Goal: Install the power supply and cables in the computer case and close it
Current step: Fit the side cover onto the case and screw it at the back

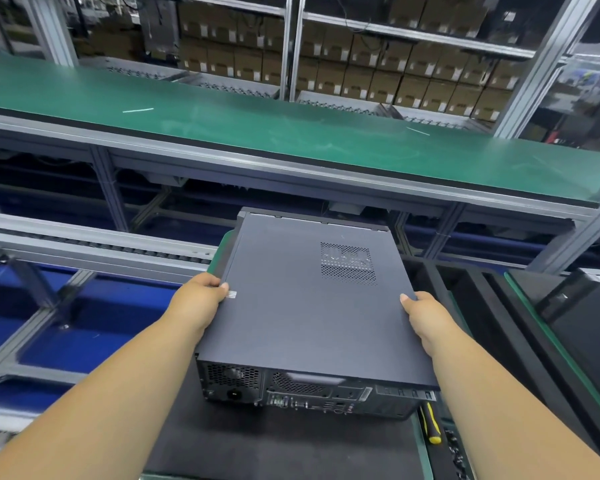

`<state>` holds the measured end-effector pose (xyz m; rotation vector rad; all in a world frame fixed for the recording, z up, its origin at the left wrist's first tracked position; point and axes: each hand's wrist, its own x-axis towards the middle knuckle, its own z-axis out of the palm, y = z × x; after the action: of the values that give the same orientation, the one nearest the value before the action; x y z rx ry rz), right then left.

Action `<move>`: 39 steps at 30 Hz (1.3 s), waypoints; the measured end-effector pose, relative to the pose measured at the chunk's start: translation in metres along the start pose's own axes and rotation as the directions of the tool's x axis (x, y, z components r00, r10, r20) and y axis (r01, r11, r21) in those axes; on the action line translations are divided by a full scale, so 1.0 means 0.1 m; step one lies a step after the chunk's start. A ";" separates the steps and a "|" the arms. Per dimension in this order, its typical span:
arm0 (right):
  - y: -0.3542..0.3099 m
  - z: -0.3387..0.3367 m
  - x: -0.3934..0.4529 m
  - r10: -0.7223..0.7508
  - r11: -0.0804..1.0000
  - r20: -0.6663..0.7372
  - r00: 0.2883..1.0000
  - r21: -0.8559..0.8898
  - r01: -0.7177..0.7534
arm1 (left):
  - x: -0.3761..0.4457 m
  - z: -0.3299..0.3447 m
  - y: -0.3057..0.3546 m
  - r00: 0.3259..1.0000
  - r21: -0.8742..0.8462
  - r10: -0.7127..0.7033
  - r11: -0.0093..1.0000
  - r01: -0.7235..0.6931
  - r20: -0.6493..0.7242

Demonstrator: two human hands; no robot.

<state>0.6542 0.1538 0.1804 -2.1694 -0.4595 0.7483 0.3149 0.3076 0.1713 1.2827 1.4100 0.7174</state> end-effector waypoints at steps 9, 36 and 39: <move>-0.09 -0.01 -0.06 -0.011 0.995 -0.052 0.999 -0.095 0.006 | -0.19 0.09 0.16 0.976 0.567 0.180 0.820 -0.080 -0.122; 0.74 -0.40 -0.94 -0.384 0.902 0.221 0.896 -0.119 0.416 | -1.05 -0.01 -0.19 0.967 0.644 0.255 0.738 -0.200 0.008; 0.74 -0.40 -0.93 -0.389 0.901 0.187 0.902 -0.128 0.415 | -1.03 -0.02 -0.19 0.956 0.644 0.292 0.733 -0.219 -0.006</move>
<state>0.6148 0.0344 0.1784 -2.0703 -1.0518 0.6653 0.2944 0.2055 0.1847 2.0349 1.6578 0.4942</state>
